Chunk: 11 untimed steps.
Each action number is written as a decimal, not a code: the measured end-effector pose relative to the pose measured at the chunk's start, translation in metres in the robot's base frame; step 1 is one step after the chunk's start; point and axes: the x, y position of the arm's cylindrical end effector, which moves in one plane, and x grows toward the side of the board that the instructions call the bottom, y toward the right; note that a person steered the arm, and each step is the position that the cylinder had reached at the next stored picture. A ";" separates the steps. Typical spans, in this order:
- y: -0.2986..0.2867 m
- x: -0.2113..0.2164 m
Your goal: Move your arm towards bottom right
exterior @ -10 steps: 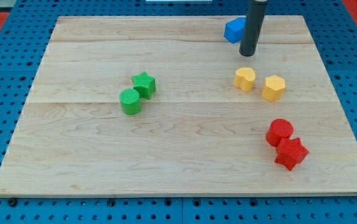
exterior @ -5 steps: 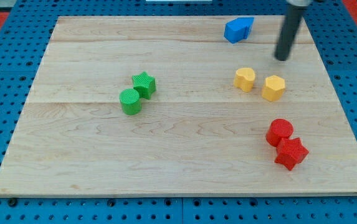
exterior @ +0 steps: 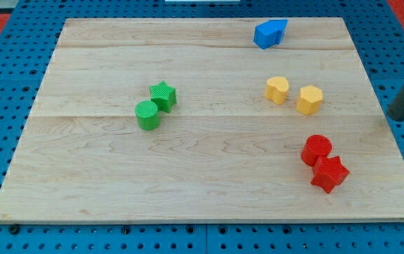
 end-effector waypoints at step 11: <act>-0.122 0.083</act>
